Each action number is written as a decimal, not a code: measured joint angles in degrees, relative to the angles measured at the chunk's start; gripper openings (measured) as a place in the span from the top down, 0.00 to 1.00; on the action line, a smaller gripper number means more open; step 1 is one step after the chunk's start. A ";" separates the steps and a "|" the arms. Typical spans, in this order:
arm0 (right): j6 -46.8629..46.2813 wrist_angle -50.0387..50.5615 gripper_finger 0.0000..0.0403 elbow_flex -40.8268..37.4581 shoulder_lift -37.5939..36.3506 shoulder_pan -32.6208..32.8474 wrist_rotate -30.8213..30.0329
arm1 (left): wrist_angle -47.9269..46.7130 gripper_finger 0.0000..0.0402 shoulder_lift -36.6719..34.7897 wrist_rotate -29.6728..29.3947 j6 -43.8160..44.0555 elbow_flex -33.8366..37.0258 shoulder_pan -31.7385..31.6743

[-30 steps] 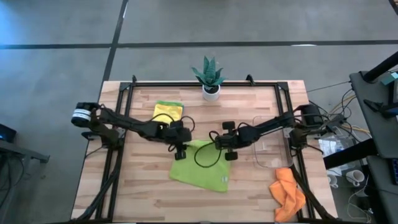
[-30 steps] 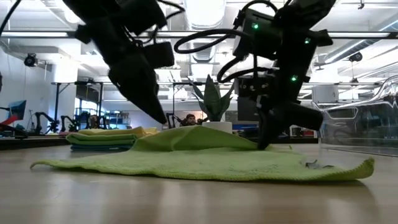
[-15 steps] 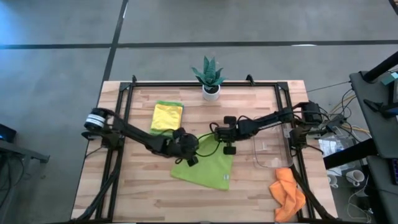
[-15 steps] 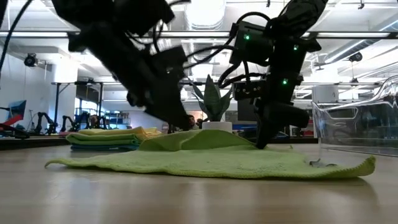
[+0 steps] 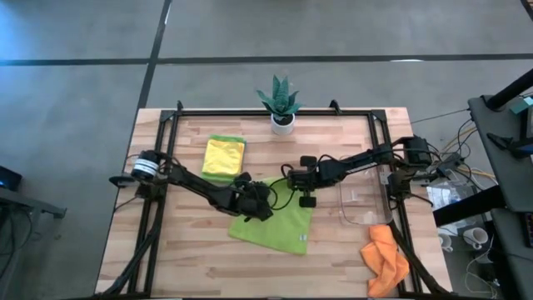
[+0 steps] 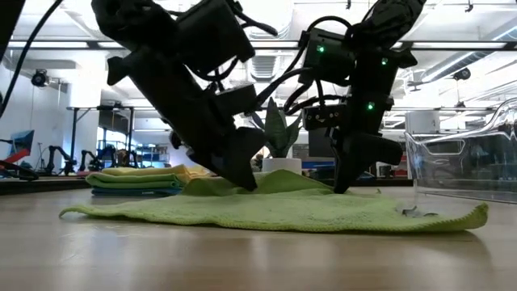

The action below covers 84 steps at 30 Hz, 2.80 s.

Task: Fold microfiber towels
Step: Fold the light green towel on the table

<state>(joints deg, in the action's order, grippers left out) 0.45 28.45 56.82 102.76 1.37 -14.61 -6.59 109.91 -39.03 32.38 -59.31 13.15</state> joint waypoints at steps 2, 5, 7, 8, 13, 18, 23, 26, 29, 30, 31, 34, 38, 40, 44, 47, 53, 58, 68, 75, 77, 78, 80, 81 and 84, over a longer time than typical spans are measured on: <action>0.00 0.00 0.98 0.00 0.00 0.00 0.02 | -1.69 0.64 -0.02 -0.57 1.05 0.00 -0.55; 0.00 0.00 0.98 0.00 0.00 0.07 0.04 | -2.84 0.70 -0.06 -0.36 3.06 0.47 -1.94; -0.01 0.00 0.98 0.00 0.00 0.20 0.07 | -3.03 0.78 -0.07 0.68 3.24 0.91 -2.83; 0.00 -0.01 0.98 0.00 0.00 0.29 0.07 | -2.96 0.83 -0.07 0.96 2.91 1.04 -3.25; 0.02 -0.03 0.98 0.00 -0.07 0.89 0.32 | -3.81 0.98 -1.38 3.12 -2.44 0.87 -4.97; 1.63 1.24 0.98 0.00 -0.42 1.41 2.79 | -3.66 1.00 -6.93 11.41 -7.29 0.41 -7.17; 2.92 2.75 0.98 0.00 -0.46 1.77 3.04 | -5.24 1.00 -11.67 19.38 -11.93 0.72 -9.53; 3.05 2.86 0.98 0.00 -0.46 1.75 3.06 | -8.34 1.00 -12.63 23.71 -13.95 0.76 -11.10; 3.19 3.27 0.98 0.00 -0.46 1.77 3.06 | -9.95 1.00 -12.66 25.26 -16.31 0.81 -12.06; 3.20 3.63 0.98 0.00 -0.46 1.77 3.06 | -10.37 1.00 -12.66 25.29 -17.26 0.95 -12.35; 3.23 4.12 0.98 0.00 -0.46 1.77 3.04 | -10.30 1.00 -12.55 25.28 -18.31 1.11 -12.69; 3.26 5.99 0.98 0.12 -0.50 1.75 3.01 | -9.97 1.00 -12.44 25.41 -21.74 1.35 -14.17; 4.51 7.66 0.98 0.11 -0.64 1.75 2.97 | -8.59 1.00 -12.44 25.63 -27.36 0.79 -16.65; 5.01 7.83 0.98 0.06 -0.75 1.75 2.95 | -7.37 1.00 -12.45 26.83 -30.53 0.74 -17.87; 4.81 9.53 0.98 0.20 -1.96 1.73 3.06 | -8.41 1.00 -12.44 29.85 -36.24 0.68 -20.18; 3.67 14.58 0.98 2.39 -3.98 1.89 3.29 | -11.99 1.00 -12.91 33.45 -38.09 0.25 -21.16; 1.67 19.82 0.98 7.82 -5.79 2.01 3.28 | -12.66 1.00 -16.08 38.96 -38.31 -0.81 -20.62; 1.30 19.75 0.98 9.79 -5.30 1.99 3.19 | -12.91 1.00 -16.55 40.09 -40.75 0.92 -19.13; -1.86 19.37 0.98 9.46 -4.04 2.01 3.17 | -12.71 0.88 -13.44 19.63 -60.87 1.81 -17.18; -2.36 19.39 0.98 9.42 -4.04 2.10 3.17 | -6.42 0.71 -10.40 17.53 -82.75 1.77 -16.61; -2.36 19.30 0.98 9.42 -4.04 2.10 3.13 | -5.31 0.68 -8.97 17.58 -88.21 1.62 -16.38; -2.34 19.36 0.98 9.38 -4.04 2.10 3.13 | -5.28 0.68 -8.42 17.58 -90.25 1.62 -16.32; -2.38 19.39 0.98 9.38 -4.04 2.10 3.10 | -3.90 0.67 -7.45 17.51 -91.79 1.62 -16.31; -2.38 19.53 0.98 9.38 -4.04 2.10 3.10 | -2.79 0.67 -7.09 17.51 -91.80 1.59 -16.31; -2.38 19.50 0.98 9.38 -4.04 2.12 3.11 | -1.51 0.67 -6.23 17.42 -92.82 1.57 -16.31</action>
<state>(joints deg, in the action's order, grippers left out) -1.93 47.94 66.19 98.72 3.49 -11.50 -8.10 103.68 -21.61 -60.43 -57.73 -3.16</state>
